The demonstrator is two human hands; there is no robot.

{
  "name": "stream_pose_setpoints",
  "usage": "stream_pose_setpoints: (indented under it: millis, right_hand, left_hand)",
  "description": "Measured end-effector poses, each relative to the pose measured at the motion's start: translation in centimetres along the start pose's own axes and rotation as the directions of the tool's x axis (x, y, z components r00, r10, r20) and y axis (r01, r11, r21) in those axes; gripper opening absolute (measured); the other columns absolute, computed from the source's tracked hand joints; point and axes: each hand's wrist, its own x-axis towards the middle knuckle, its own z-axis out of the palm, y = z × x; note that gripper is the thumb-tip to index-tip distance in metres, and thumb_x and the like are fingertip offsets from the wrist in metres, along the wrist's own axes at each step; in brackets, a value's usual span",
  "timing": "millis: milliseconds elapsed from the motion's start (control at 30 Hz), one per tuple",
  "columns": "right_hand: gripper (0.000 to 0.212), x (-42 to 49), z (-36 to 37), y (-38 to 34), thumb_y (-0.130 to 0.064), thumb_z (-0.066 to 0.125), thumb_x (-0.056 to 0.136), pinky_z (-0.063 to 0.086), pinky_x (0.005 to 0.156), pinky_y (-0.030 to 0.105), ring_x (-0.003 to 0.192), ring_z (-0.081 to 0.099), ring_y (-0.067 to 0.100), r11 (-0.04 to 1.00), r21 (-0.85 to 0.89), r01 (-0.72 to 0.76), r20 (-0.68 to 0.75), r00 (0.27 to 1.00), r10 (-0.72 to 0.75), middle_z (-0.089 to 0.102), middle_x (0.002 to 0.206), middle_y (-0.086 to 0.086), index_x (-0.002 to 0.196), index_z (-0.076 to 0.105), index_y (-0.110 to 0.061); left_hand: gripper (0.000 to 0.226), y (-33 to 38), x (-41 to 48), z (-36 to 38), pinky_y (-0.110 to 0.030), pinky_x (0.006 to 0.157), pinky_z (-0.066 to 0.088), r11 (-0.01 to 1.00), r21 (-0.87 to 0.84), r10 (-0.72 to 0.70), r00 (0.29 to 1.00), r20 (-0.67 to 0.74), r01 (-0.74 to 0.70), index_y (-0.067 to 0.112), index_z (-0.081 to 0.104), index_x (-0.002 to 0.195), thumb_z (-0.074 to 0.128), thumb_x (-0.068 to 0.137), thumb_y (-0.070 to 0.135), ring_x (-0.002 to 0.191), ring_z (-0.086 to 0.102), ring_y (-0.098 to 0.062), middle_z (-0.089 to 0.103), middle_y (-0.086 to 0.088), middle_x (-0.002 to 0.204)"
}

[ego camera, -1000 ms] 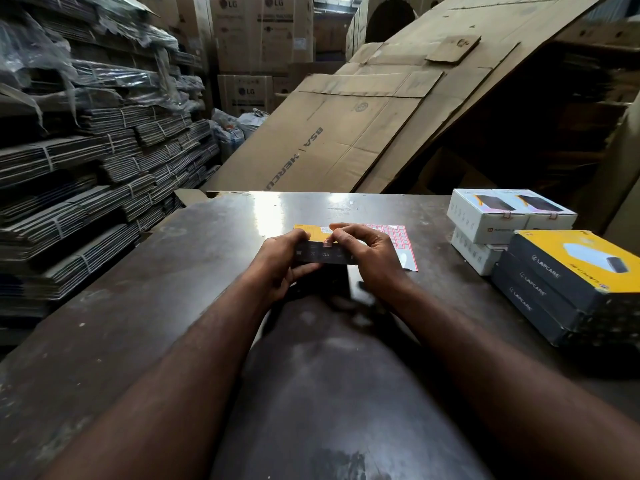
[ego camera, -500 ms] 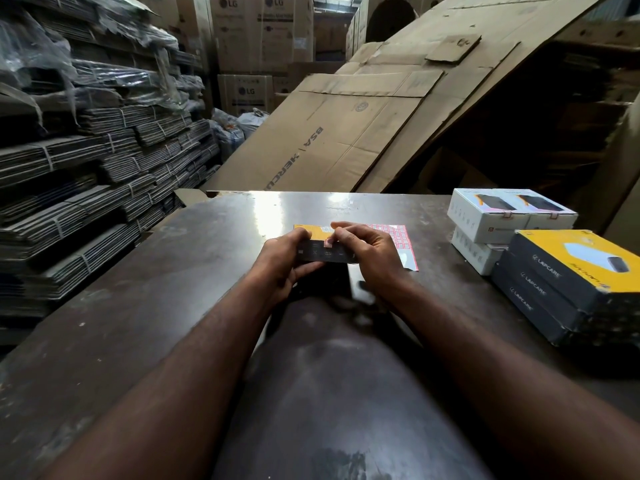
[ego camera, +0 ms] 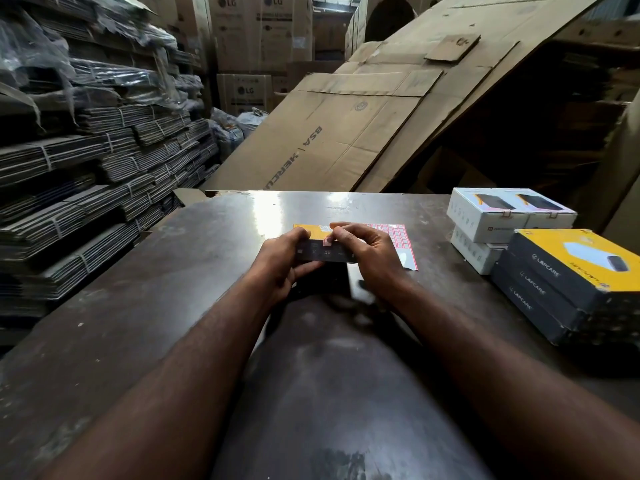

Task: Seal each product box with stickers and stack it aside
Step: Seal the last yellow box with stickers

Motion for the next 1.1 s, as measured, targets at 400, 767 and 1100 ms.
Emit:
stream_pose_setpoints:
  millis: [400,767,1100]
  right_hand:
    - [0.009,-0.4,0.1,0.4,-0.008,0.081,0.082,0.052,0.077,0.013,0.089,0.069,-0.005,0.998,-0.026,0.064,-0.007,0.998,-0.064,0.069,0.112,0.004,0.087,0.074,-0.012]
    - [0.011,-0.4,0.0,0.8,-0.007,0.082,0.081,0.053,0.079,0.014,0.092,0.069,-0.005,0.992,-0.085,0.089,-0.034,0.995,-0.092,0.069,0.114,0.007,0.085,0.074,-0.012]
    - [0.012,-0.6,0.1,1.3,-0.016,0.085,0.079,0.054,0.086,0.018,0.102,0.063,-0.010,0.984,-0.153,0.094,-0.073,0.992,-0.106,0.068,0.114,-0.004,0.084,0.075,-0.022]
  left_hand:
    - [0.010,-0.1,0.0,0.1,-0.029,0.061,0.063,1.000,-0.004,0.007,1.000,0.001,-0.007,0.002,0.058,0.098,0.059,0.097,0.012,0.085,0.068,-0.025,0.059,-0.017,0.101]
    - [0.009,-0.3,-0.1,0.4,-0.026,0.055,0.060,1.000,-0.007,0.003,1.000,0.001,-0.003,0.003,0.059,0.096,0.058,0.097,0.012,0.082,0.069,-0.024,0.060,-0.016,0.096]
    - [0.010,-0.6,0.2,0.2,-0.032,0.064,0.064,0.999,-0.005,-0.039,0.999,0.031,0.039,0.000,0.058,0.099,0.056,0.095,0.010,0.094,0.067,-0.031,0.058,-0.022,0.107]
